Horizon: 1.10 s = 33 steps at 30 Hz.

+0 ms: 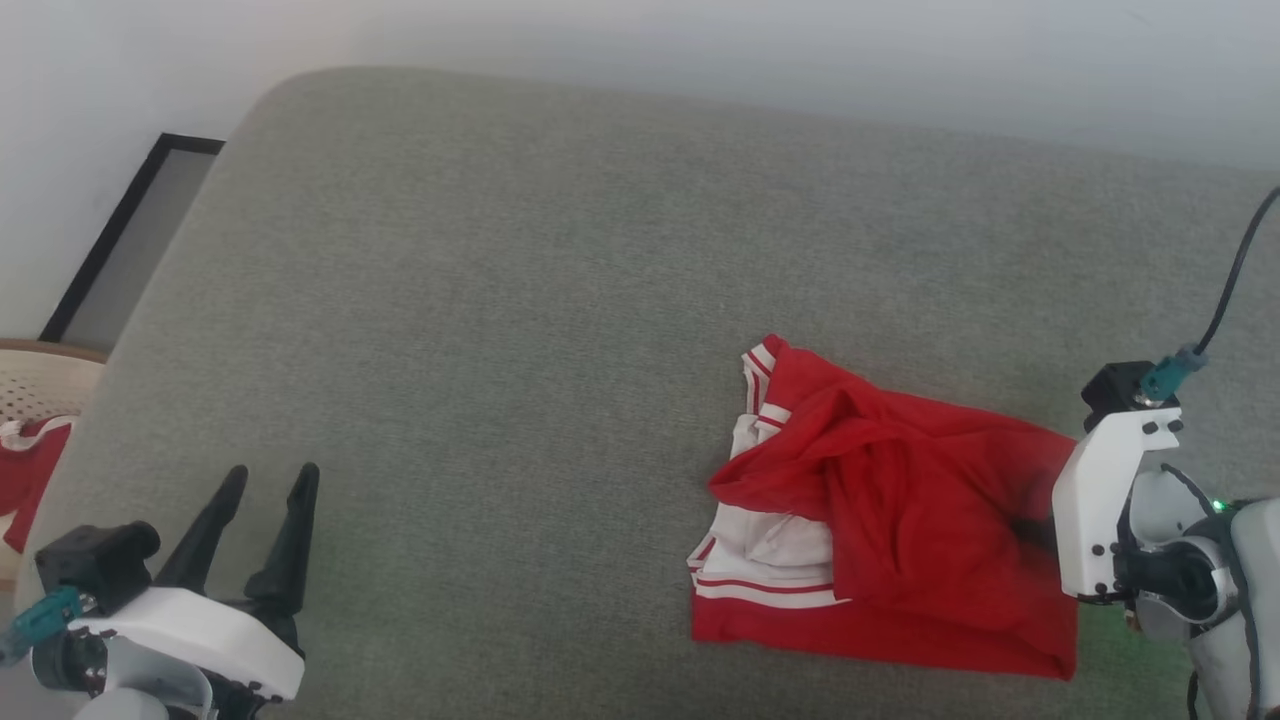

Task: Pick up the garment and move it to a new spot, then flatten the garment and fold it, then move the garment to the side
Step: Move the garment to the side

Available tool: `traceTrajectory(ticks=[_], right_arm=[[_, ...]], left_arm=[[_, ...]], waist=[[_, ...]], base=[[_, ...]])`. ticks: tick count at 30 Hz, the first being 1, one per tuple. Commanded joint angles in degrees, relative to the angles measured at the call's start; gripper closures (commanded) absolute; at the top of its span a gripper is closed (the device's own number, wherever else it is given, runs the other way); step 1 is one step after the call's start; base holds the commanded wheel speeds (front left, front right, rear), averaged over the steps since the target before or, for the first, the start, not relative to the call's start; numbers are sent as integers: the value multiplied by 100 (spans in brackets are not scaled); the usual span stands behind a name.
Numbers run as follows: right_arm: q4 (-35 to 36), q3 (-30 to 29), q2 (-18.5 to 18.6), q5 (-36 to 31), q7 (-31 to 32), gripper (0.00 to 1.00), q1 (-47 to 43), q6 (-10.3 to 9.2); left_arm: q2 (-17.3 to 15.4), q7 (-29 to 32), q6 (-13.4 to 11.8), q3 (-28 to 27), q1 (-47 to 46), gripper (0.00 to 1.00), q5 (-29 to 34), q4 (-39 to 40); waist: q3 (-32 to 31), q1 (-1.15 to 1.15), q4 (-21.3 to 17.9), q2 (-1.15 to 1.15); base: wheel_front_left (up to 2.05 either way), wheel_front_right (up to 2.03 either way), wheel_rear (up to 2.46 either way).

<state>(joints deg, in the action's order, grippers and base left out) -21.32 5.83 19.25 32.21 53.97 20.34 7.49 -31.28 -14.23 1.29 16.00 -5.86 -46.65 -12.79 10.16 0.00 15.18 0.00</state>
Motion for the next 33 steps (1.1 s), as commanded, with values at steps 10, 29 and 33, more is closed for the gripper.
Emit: traceTrajectory(ticks=[10,29,33], right_arm=[[539,-196,301,-178,169,100,289,-3],[912,-829,1245,-746,-100,100,1292,-3],[822,-930,1456,-915,-341,100,1534,-3]], left_arm=[[1,-49,139,20,-418,0,131,-78],[136,-56,346,343,-1272,0,492,23],[177,-21,402,474,-1544,0,583,32]], waist=[[165,0,-411,0],[678,0,-1724,0],[856,0,-1956,0]], base=[[0,0,0],[0,0,0],[0,0,0]])
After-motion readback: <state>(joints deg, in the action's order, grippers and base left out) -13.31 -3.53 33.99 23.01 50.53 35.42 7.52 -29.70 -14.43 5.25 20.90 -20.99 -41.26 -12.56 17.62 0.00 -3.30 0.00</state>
